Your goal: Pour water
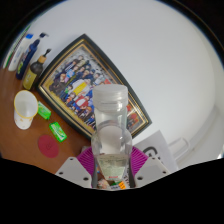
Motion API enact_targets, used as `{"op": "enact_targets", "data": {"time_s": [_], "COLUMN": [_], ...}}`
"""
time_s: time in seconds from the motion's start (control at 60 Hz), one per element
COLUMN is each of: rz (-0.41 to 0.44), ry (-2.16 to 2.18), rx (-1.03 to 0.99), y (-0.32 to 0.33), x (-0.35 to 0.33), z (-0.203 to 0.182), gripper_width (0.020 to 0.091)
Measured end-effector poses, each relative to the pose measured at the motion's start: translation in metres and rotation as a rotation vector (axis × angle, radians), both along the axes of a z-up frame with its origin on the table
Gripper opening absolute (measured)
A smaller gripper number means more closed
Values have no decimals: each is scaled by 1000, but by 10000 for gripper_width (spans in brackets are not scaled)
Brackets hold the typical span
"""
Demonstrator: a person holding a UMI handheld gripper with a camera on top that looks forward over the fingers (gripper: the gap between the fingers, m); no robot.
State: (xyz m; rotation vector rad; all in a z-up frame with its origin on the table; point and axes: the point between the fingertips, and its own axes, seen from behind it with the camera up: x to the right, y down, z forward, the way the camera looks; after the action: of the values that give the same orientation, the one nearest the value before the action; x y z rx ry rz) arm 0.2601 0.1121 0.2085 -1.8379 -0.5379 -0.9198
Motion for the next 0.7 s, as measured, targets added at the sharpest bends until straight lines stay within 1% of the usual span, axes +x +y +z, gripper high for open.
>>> {"op": "enact_targets", "data": {"time_s": [0.217,0.433,0.517,0.7], "rz": [93,138,163,178], "ry": [-572,-1032,-1120,-1128], "rx": [-86,-180,-189,-209], "y": [42,62,65,68], "x": [-71,-97,-105,-109], "z": [0,-17,-19,-23], "gripper_width": [426,429,427,429]}}
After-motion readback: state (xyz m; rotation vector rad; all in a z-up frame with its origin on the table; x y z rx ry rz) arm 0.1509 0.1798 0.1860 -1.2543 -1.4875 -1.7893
